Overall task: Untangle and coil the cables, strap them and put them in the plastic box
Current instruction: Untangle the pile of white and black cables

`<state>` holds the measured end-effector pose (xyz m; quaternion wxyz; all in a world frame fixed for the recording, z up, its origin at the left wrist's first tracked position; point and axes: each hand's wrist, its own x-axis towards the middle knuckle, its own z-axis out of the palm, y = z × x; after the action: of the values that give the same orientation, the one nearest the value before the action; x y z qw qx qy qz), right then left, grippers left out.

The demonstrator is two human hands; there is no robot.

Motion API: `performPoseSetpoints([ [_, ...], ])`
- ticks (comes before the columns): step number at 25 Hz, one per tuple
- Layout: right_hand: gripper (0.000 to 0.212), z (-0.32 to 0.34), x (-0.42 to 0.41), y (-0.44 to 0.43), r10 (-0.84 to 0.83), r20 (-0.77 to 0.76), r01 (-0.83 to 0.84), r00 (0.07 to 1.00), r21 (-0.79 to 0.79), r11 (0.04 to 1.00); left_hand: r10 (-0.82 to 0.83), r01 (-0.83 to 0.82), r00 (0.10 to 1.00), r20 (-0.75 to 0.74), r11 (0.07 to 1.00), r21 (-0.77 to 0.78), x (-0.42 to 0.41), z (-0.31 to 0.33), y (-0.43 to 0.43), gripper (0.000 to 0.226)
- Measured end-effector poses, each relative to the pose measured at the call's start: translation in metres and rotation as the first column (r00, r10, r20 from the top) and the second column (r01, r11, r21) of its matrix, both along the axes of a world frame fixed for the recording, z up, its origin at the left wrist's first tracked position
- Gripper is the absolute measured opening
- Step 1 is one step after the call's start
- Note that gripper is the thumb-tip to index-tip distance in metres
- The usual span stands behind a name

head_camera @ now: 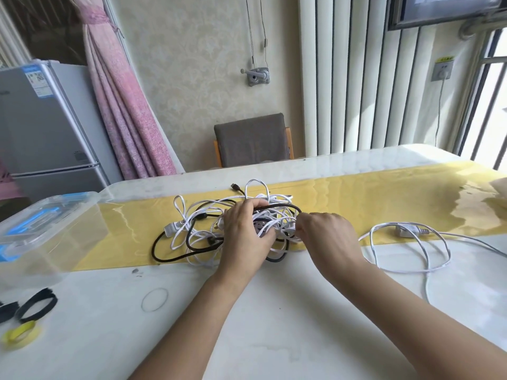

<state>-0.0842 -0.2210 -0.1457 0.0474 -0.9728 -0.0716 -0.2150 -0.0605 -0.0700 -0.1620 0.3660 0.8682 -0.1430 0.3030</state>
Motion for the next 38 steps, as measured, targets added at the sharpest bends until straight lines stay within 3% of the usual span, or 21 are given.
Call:
performPoseSetpoints([
  [2,0.004,0.0,0.0,0.0,0.013,-0.027,-0.014,1.0,-0.018,1.0,-0.002,0.002,1.0,0.003,0.999,-0.036,-0.002,0.0,-0.002,0.046],
  [5,0.015,-0.001,0.001,0.002,0.031,-0.082,-0.029,0.996,0.025,0.999,-0.032,0.034,0.998,0.053,0.999,-0.032,-0.003,0.0,-0.001,0.042],
  [10,0.02,0.002,-0.001,0.004,0.036,-0.113,-0.035,0.993,0.009,0.999,-0.057,0.05,0.994,0.097,0.996,0.071,-0.001,-0.001,-0.003,0.017],
  [15,0.02,0.008,-0.004,0.0,0.046,-0.122,-0.051,0.991,-0.035,0.998,-0.045,0.033,0.992,0.12,0.994,0.1,-0.001,-0.005,-0.007,0.024],
  [21,0.025,0.018,-0.003,-0.01,0.073,-0.106,-0.071,0.992,0.029,0.997,-0.091,0.079,0.988,0.126,0.993,0.093,0.0,-0.005,-0.007,0.013],
  [27,0.031,0.023,-0.013,-0.004,0.13,-0.21,-0.124,0.969,0.045,0.991,-0.061,0.048,0.991,0.121,0.993,0.112,-0.004,-0.011,-0.016,0.024],
  [30,0.021,0.018,-0.012,0.0,0.142,-0.22,-0.121,0.965,0.108,0.987,-0.02,-0.002,0.993,0.113,0.981,0.194,-0.002,-0.016,-0.02,0.012],
  [32,0.009,0.017,-0.01,0.001,0.125,-0.198,-0.094,0.972,0.158,0.983,-0.018,-0.006,0.994,0.109,0.976,0.218,-0.002,-0.015,-0.021,0.007],
  [34,0.01,0.021,-0.011,0.003,0.11,-0.138,-0.084,0.984,0.183,0.98,-0.036,0.0,0.985,0.167,0.977,0.212,-0.003,-0.008,-0.019,0.003],
  [38,0.01,0.036,-0.017,0.0,0.167,0.196,-0.207,0.966,0.206,0.956,0.028,-0.059,0.942,0.334,0.995,0.083,0.003,0.015,-0.002,0.013],
])
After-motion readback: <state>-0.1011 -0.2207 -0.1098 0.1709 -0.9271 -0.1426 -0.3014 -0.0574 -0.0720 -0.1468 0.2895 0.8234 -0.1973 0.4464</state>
